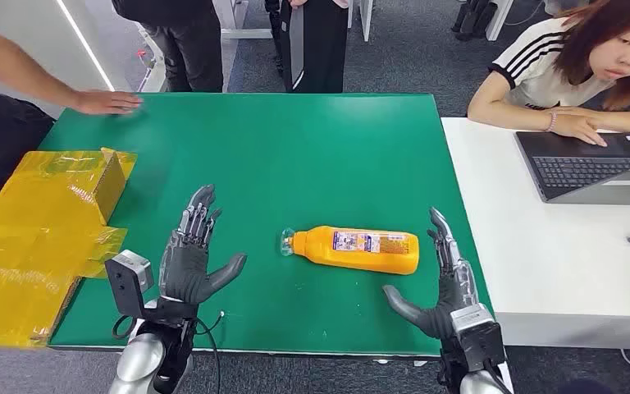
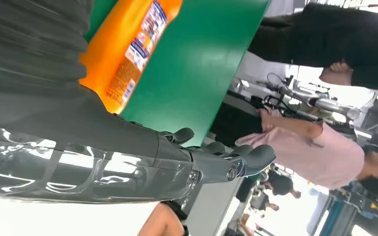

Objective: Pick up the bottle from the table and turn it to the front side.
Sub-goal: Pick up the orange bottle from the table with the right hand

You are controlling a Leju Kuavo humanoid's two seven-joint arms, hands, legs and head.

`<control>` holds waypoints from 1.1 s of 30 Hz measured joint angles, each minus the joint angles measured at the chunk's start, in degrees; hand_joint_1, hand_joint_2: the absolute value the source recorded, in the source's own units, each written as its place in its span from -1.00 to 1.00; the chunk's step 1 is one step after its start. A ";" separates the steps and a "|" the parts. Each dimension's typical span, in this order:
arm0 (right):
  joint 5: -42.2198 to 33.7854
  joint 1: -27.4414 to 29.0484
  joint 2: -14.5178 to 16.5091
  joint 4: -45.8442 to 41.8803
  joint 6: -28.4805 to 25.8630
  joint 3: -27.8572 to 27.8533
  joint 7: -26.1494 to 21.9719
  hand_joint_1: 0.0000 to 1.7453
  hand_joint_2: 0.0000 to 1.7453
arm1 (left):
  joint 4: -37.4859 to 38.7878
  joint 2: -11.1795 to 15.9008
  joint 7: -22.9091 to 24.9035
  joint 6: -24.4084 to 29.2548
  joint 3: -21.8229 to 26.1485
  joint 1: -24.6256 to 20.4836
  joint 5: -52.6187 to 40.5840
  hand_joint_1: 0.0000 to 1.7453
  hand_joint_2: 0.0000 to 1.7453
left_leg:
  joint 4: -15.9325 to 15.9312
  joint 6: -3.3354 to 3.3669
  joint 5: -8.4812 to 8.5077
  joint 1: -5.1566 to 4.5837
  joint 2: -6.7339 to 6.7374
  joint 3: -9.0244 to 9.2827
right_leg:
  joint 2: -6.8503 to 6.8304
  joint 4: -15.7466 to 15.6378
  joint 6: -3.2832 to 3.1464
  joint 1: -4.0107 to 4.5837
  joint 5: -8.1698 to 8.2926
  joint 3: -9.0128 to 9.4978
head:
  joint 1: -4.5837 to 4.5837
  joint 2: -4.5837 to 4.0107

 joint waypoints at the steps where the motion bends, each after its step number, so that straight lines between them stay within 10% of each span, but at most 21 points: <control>1: 1.04 -0.19 -0.20 0.00 -0.15 0.01 0.61 -1.00 1.00 | 0.04 -0.03 0.00 -0.01 -0.03 -0.10 -0.01 -1.00 1.00 | 0.00 0.00 0.00 0.00 0.00 -0.01 | 0.00 0.00 0.00 0.00 0.00 0.00 | 0.00 0.00; 12: 18.01 -15.76 -7.71 8.36 6.93 1.21 15.82 -1.00 1.00 | 0.82 -0.50 0.26 -2.68 -1.04 -0.67 -1.22 -1.00 1.00 | 0.04 0.09 0.08 -0.02 0.13 0.03 | 0.10 0.00 0.03 -0.01 0.12 0.02 | 0.00 0.01; 33: 5.11 -47.50 -8.64 44.71 34.38 23.19 21.51 -1.00 1.00 | 6.23 -0.80 0.95 -3.89 -1.67 -5.57 0.05 -1.00 1.00 | 0.04 0.07 0.18 0.00 -0.02 0.00 | -0.01 0.05 0.03 0.01 0.15 0.01 | 0.00 0.00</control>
